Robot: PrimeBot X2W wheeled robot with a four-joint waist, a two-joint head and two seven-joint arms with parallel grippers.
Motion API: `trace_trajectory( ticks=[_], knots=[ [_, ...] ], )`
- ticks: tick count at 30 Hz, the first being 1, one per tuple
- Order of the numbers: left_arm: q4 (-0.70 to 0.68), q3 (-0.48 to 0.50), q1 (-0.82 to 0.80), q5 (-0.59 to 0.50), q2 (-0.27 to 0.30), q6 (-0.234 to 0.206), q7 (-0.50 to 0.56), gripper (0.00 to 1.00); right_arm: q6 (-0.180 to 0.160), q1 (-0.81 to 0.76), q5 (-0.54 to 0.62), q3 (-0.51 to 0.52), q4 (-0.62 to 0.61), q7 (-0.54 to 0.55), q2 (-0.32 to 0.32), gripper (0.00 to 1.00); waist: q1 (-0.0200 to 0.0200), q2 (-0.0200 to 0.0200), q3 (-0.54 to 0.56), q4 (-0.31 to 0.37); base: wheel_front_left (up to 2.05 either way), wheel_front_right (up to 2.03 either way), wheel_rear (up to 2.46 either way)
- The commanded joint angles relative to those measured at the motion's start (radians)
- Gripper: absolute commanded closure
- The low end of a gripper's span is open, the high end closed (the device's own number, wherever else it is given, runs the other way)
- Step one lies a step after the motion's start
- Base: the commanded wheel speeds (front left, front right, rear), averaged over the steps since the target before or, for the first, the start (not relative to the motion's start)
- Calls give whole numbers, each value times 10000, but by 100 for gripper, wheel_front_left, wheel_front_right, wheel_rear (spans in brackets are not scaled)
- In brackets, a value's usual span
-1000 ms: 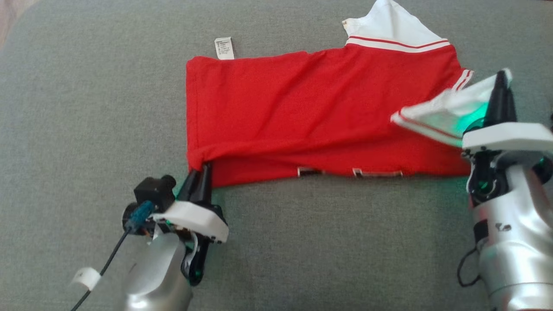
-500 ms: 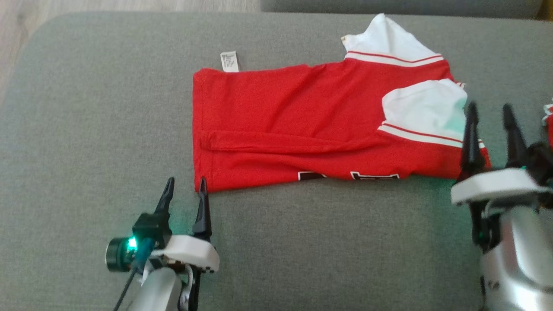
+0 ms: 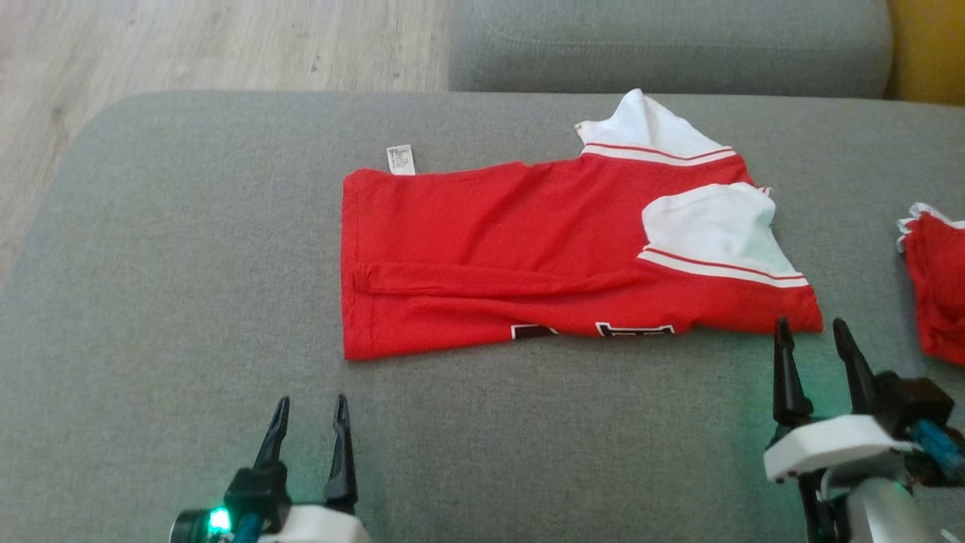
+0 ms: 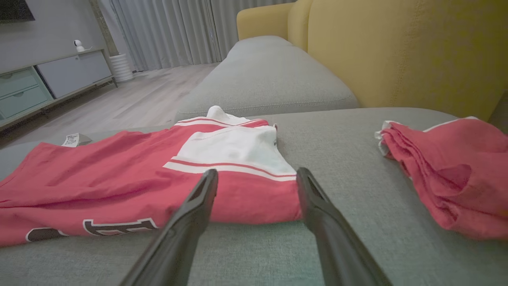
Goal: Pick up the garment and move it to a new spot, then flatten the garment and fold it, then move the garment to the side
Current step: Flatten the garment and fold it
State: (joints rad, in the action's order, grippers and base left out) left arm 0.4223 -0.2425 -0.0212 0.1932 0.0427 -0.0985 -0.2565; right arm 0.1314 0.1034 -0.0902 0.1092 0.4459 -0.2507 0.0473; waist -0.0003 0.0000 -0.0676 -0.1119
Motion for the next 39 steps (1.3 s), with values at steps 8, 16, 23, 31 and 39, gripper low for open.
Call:
trace_trajectory(
  ticks=[8, 16, 23, 31, 39],
  knots=[
    [-599, 435, 178, -161, 76, 89, -53, 0, -7, 53, -233, -250, -133, -110, 33, 0, 3, 0, 130, 60, 0, 0, 0],
    [-141, 63, -940, 538, 76, 606, -53, 0, -7, 676, -304, -668, -150, -110, 31, 0, 3, 0, -793, 249, 0, 0, 0],
    [720, 171, -2065, 1333, 76, 866, -53, 0, -7, 1148, -282, -823, -214, -110, 71, 0, 3, 0, -1525, 561, 0, 0, 0],
    [1236, 318, -2427, 1602, 76, 1274, -53, 0, -7, 1256, -350, -670, -250, -110, 133, 0, 3, 0, -1787, 712, 0, 0, 0],
    [1088, 355, -2544, 1573, 76, 1419, -53, 28, -7, 1399, -392, -640, -268, -110, 125, 0, 3, 0, -1901, 688, 0, 0, 0]
  ],
)
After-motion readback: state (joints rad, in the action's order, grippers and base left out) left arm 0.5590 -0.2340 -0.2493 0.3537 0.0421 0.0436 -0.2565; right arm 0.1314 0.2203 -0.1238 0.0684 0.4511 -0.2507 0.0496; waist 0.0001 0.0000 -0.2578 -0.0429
